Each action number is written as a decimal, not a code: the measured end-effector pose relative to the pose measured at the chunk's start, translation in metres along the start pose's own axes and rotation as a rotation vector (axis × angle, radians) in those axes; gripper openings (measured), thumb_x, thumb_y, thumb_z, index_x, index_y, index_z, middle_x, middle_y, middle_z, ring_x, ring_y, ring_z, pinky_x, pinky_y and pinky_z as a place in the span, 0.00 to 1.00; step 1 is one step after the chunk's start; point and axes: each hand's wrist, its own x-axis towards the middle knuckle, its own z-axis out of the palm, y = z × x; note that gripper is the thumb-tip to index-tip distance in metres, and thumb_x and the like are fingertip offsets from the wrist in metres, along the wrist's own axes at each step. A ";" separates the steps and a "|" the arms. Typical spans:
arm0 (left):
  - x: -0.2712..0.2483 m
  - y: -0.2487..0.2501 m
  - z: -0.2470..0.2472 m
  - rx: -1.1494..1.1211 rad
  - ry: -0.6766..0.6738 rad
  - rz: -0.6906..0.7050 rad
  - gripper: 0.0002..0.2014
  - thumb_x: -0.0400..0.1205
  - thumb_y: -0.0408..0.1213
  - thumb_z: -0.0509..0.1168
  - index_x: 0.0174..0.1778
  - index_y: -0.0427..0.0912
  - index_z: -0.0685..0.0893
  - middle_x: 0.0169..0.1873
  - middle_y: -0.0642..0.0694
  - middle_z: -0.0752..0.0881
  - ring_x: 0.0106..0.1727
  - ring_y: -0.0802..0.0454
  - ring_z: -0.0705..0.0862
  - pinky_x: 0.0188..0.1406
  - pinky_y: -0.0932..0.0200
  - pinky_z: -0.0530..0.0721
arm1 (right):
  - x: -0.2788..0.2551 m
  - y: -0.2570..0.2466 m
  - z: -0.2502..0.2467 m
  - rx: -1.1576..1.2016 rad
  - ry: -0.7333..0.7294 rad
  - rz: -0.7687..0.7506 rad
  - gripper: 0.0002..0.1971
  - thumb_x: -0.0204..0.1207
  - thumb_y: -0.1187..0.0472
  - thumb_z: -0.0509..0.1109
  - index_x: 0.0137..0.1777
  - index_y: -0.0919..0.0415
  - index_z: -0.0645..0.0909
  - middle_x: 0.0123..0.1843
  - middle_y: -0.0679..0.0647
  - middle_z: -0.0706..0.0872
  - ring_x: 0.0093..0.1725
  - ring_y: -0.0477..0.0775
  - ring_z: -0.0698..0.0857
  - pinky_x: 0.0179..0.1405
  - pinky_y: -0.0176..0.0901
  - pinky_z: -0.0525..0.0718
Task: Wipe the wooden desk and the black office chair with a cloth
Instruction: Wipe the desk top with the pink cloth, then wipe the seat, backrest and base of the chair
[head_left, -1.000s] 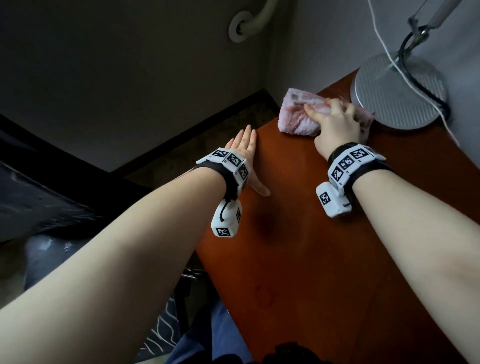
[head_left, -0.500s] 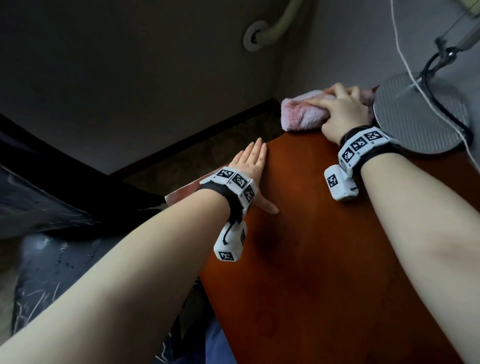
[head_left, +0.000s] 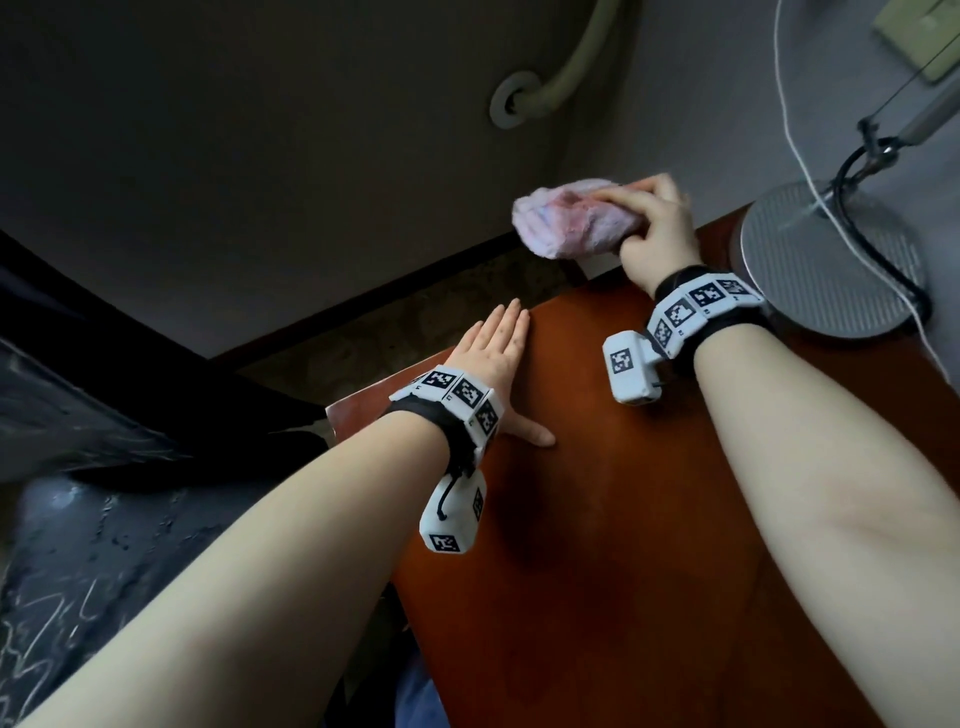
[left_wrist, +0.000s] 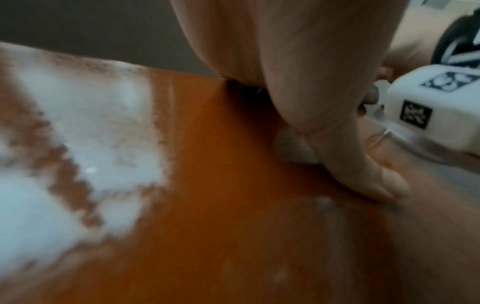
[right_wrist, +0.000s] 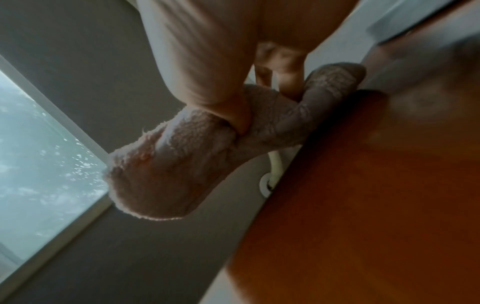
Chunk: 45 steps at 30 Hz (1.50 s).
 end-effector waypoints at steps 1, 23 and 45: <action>-0.003 0.000 0.002 -0.002 0.014 -0.012 0.71 0.59 0.73 0.71 0.81 0.41 0.30 0.81 0.45 0.30 0.82 0.50 0.31 0.79 0.54 0.32 | -0.001 -0.007 0.007 0.075 -0.026 -0.002 0.35 0.64 0.79 0.55 0.60 0.43 0.85 0.57 0.51 0.74 0.64 0.60 0.74 0.70 0.46 0.74; -0.141 -0.052 0.001 -1.176 0.747 -0.429 0.27 0.73 0.42 0.70 0.69 0.49 0.75 0.61 0.51 0.84 0.62 0.53 0.83 0.64 0.53 0.80 | -0.150 -0.189 0.050 0.709 -0.362 0.156 0.29 0.69 0.86 0.56 0.65 0.62 0.80 0.61 0.60 0.82 0.58 0.51 0.84 0.49 0.34 0.85; -0.471 -0.161 0.147 -1.828 1.001 -0.858 0.11 0.77 0.47 0.69 0.47 0.44 0.81 0.45 0.45 0.85 0.50 0.47 0.85 0.61 0.47 0.84 | -0.446 -0.362 0.190 0.105 -0.832 -0.419 0.36 0.69 0.59 0.76 0.77 0.45 0.68 0.60 0.52 0.74 0.60 0.48 0.77 0.66 0.45 0.77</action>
